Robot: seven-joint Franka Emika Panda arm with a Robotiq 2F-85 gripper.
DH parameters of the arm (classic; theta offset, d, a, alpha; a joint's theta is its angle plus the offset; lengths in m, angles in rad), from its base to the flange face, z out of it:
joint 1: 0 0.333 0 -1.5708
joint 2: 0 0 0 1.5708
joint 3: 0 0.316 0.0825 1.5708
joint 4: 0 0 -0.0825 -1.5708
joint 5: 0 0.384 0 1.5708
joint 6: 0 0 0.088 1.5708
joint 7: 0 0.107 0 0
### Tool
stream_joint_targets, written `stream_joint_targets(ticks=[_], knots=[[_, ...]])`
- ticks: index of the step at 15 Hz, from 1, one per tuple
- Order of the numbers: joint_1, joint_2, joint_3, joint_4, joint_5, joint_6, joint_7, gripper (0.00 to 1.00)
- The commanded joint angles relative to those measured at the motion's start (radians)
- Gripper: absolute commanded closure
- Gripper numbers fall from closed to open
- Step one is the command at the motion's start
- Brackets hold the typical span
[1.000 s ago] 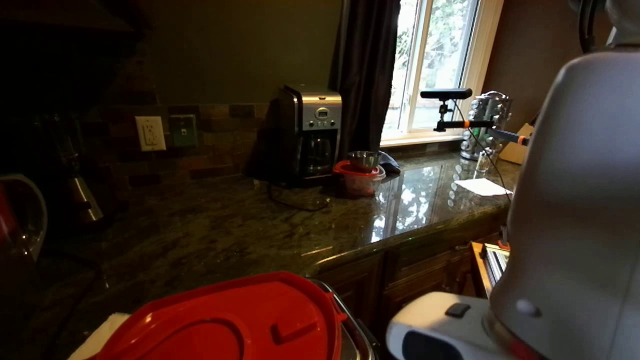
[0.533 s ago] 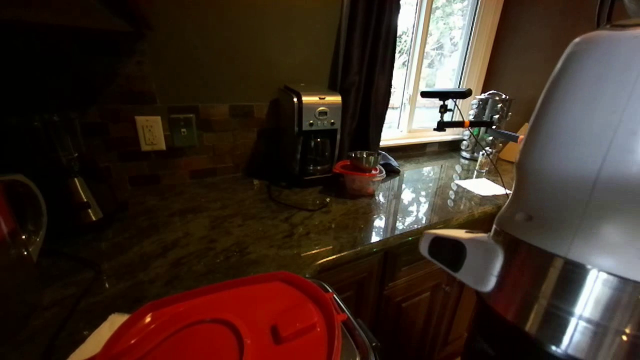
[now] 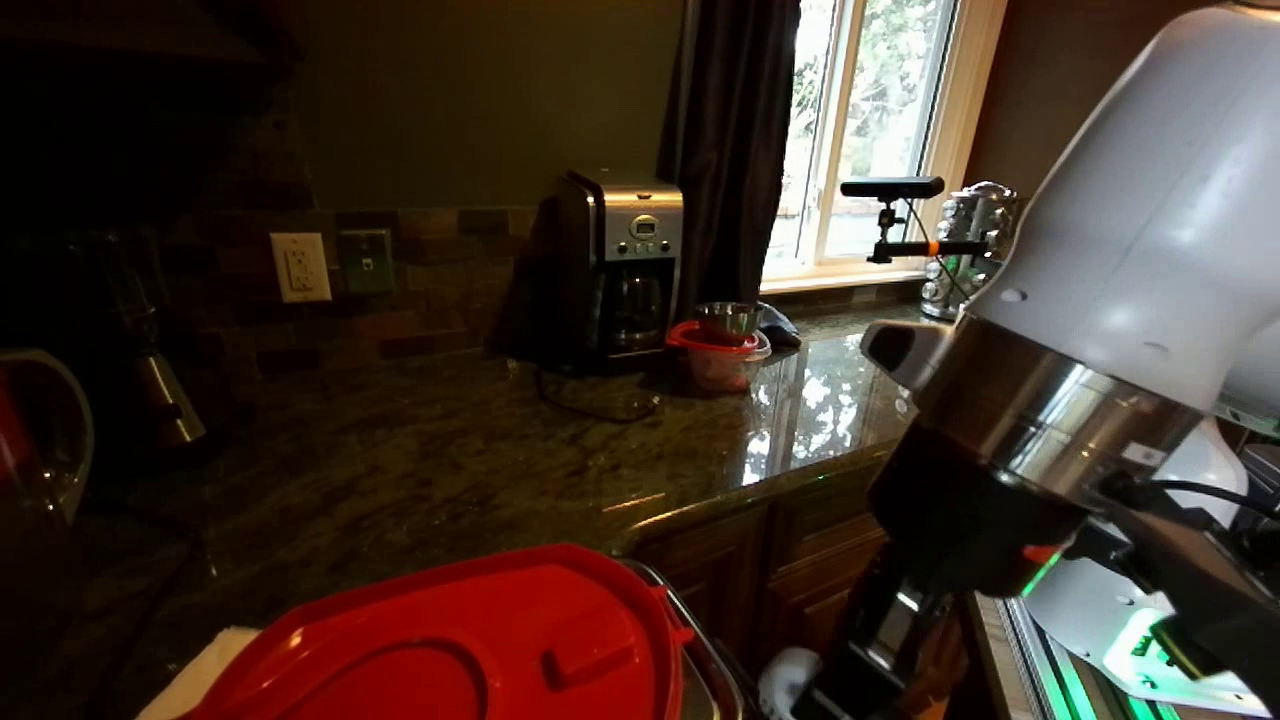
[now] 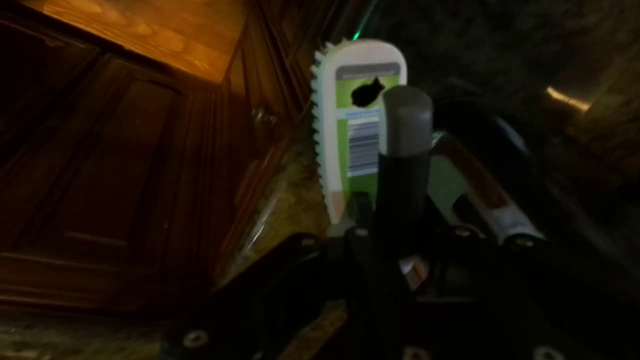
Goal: Pick up the brush and clean part of the kitchen unit base top
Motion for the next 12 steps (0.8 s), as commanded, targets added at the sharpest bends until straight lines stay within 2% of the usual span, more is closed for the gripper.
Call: stream_joint_targets(ticks=[1, 3, 4, 5, 7, 8, 10, 12], knots=[[-0.137, -0.124, 0.068, -0.002, -0.108, -0.129, 0.104, 0.94], [-0.193, -0.131, 0.069, 0.030, -0.152, -0.188, 0.104, 0.94], [-0.150, -0.103, 0.048, 0.015, -0.097, -0.134, 0.055, 0.94], [-0.165, -0.110, 0.046, 0.020, -0.101, -0.142, 0.049, 0.77], [-0.164, -0.106, 0.047, 0.020, -0.100, -0.142, 0.045, 0.77], [-0.162, -0.104, 0.049, 0.020, -0.100, -0.142, 0.045, 0.94], [-0.195, -0.120, 0.030, 0.034, -0.115, -0.121, 0.055, 0.94], [-0.191, -0.126, -0.035, 0.053, -0.064, -0.106, -0.008, 0.94]])
